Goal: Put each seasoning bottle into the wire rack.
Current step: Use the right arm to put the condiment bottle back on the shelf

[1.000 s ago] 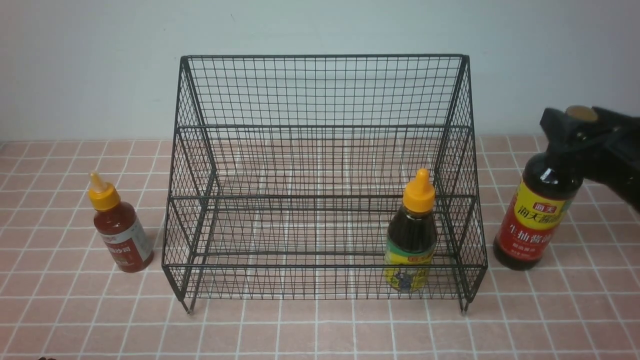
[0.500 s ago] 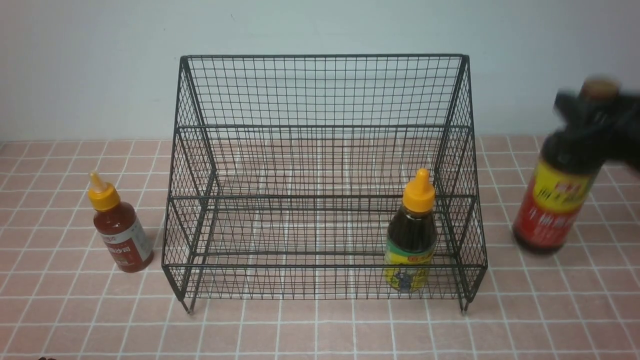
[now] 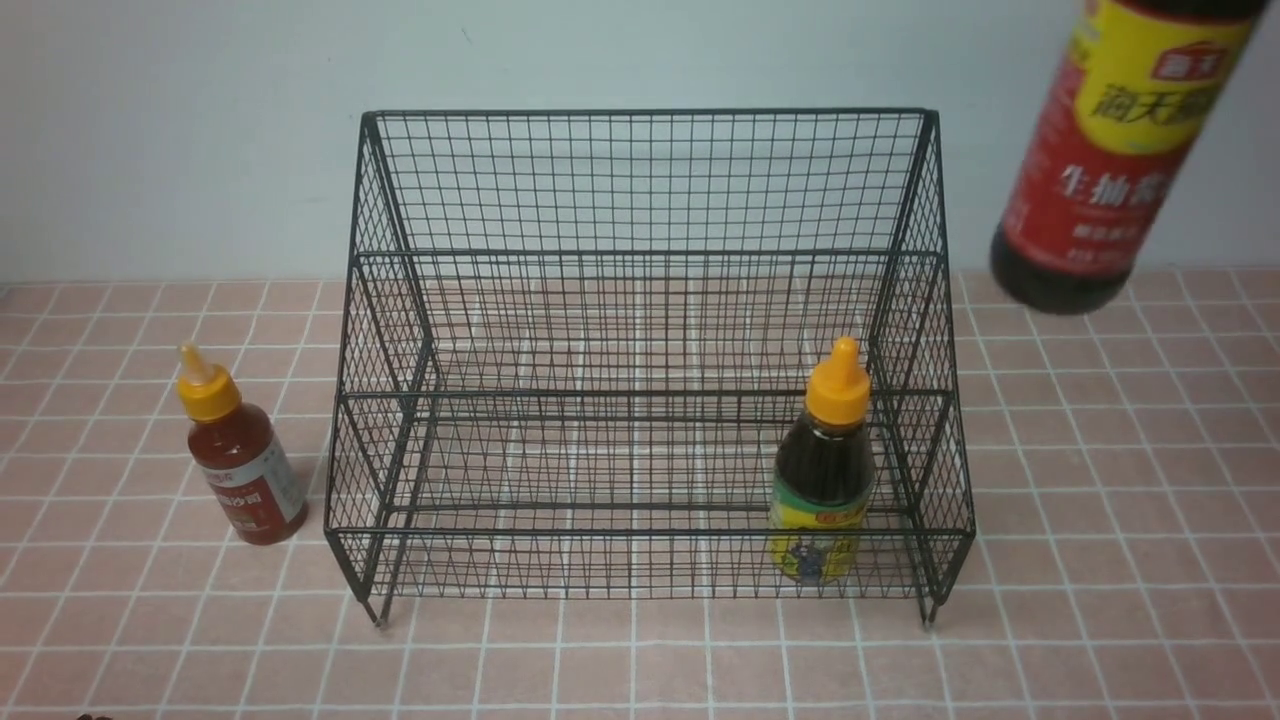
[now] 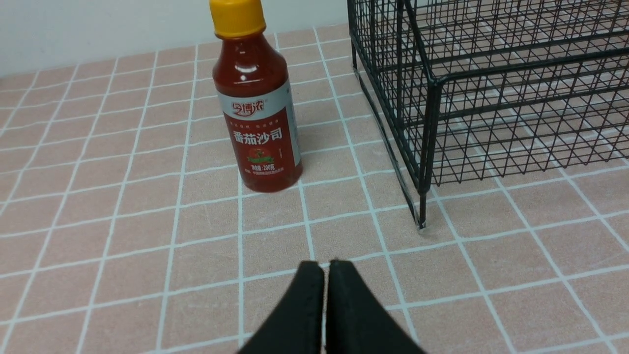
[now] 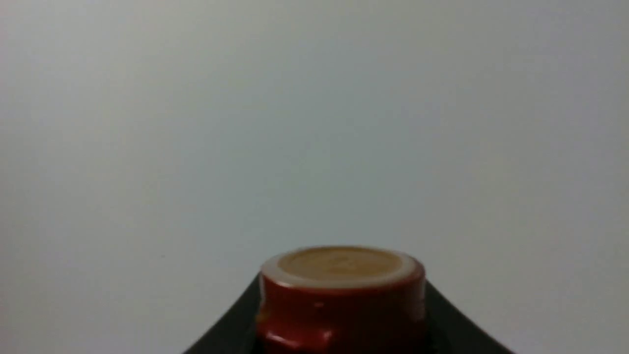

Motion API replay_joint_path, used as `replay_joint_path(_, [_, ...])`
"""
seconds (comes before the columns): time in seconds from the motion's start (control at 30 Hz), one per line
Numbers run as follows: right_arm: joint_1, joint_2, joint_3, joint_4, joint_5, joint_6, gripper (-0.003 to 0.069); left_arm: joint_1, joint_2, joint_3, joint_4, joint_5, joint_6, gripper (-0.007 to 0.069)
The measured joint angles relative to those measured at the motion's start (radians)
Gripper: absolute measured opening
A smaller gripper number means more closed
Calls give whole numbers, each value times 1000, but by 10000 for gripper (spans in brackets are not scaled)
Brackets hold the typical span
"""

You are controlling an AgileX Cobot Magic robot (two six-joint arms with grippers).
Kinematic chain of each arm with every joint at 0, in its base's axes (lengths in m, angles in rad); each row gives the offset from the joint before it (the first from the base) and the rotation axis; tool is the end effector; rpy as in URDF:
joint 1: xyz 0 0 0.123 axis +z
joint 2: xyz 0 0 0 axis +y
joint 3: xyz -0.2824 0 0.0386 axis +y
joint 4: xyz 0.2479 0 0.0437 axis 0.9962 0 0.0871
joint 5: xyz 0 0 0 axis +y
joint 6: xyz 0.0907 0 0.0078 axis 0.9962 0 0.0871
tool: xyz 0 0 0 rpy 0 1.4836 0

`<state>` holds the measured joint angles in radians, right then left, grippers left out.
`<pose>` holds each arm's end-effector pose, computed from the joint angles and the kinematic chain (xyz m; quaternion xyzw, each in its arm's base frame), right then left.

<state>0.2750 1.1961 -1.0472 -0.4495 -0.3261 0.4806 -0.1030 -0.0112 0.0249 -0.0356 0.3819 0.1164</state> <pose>0.2583 0.0860 0.4272 -0.1232 0.6083 0.1701 0.7654 0.0520 -0.0066 0.1710 0.0790 0.8034 -0.0111 0.5901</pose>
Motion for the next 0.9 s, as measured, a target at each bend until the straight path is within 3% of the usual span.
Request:
replay_joint_path(0.23, [95,142,-84,-9,-5,3,273,0,0,0,0,0,0,-6])
replay_joint_path(0.57, [158,319,-151,-10,4,7,272,0,0,0,0,0,0,-6])
replay_joint_path(0.9, [162,370,-154,-9,239,7,272,0,0,0,0,0,0,-6])
